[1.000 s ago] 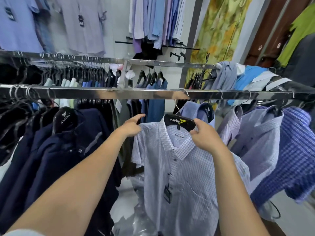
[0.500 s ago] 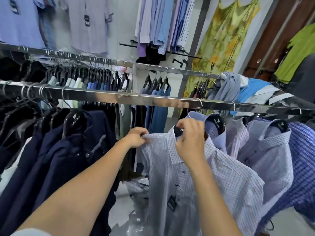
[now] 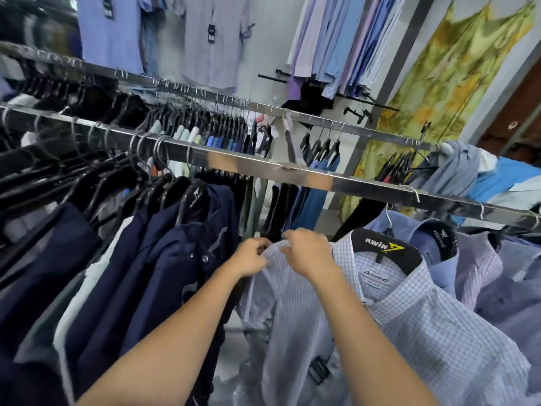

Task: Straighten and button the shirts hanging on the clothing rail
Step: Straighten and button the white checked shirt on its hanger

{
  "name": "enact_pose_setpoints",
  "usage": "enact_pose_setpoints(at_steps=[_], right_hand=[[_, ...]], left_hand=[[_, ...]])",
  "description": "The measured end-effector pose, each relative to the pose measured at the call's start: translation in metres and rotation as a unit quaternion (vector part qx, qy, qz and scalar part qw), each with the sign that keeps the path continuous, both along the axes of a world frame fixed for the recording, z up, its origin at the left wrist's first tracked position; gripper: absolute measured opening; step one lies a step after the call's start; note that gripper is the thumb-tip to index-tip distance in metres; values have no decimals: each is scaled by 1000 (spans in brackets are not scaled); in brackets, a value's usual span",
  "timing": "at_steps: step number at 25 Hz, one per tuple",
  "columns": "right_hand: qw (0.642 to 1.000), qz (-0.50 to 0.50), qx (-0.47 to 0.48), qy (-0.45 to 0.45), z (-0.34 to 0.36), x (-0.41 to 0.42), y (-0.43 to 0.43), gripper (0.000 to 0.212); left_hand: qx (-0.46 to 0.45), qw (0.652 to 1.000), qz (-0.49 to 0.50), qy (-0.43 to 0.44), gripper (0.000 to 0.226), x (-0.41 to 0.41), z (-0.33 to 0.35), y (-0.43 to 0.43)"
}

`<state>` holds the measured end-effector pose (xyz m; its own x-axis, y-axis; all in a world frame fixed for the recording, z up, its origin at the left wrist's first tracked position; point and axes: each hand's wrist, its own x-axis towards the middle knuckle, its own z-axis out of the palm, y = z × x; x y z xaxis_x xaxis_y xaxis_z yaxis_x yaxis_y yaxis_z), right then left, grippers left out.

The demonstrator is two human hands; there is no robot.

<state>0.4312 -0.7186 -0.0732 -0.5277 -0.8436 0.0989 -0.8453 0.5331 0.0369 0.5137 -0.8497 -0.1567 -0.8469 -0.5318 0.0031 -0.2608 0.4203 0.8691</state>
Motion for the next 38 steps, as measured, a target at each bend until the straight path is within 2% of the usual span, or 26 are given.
enact_pose_setpoints(at_steps=[2, 4, 7, 14, 17, 20, 22, 27, 32, 35, 38], right_hand=[[1000, 8, -9, -1, 0, 2, -7, 32], [1000, 7, 1, -5, 0, 5, -15, 28], [1000, 4, 15, -5, -3, 7, -24, 25], [999, 0, 38, 28, -10, -4, -20, 24], [999, -9, 30, 27, -17, -11, -18, 25], [999, -14, 16, 33, -22, -21, -16, 23], [999, -18, 5, 48, -25, -28, -14, 22], [997, -28, -26, 71, -33, -38, -12, 15], [996, -23, -44, 69, -35, -47, -10, 14], [995, -30, -48, 80, -38, -49, -9, 12], [995, -35, -46, 81, -39, -49, -8, 13]], left_hand=[[-15, 998, 48, -28, 18, 9, -3, -2], [-48, 990, 105, -75, 30, 17, -9, -2], [-58, 979, 161, -112, 32, 24, -15, 1], [5, 978, 162, -132, 13, 28, -48, 3], [15, 969, 214, -124, 25, 28, -66, 9], [39, 956, 270, -111, 26, 28, -76, 14], [37, 947, 289, -133, 28, 29, -75, 17], [-6, 941, 294, -166, 36, 29, -72, 15], [-85, 933, 269, -223, 17, 26, -66, 12], [-84, 925, 265, -259, 17, 25, -71, 12], [-87, 922, 277, -254, 15, 22, -68, 17]])
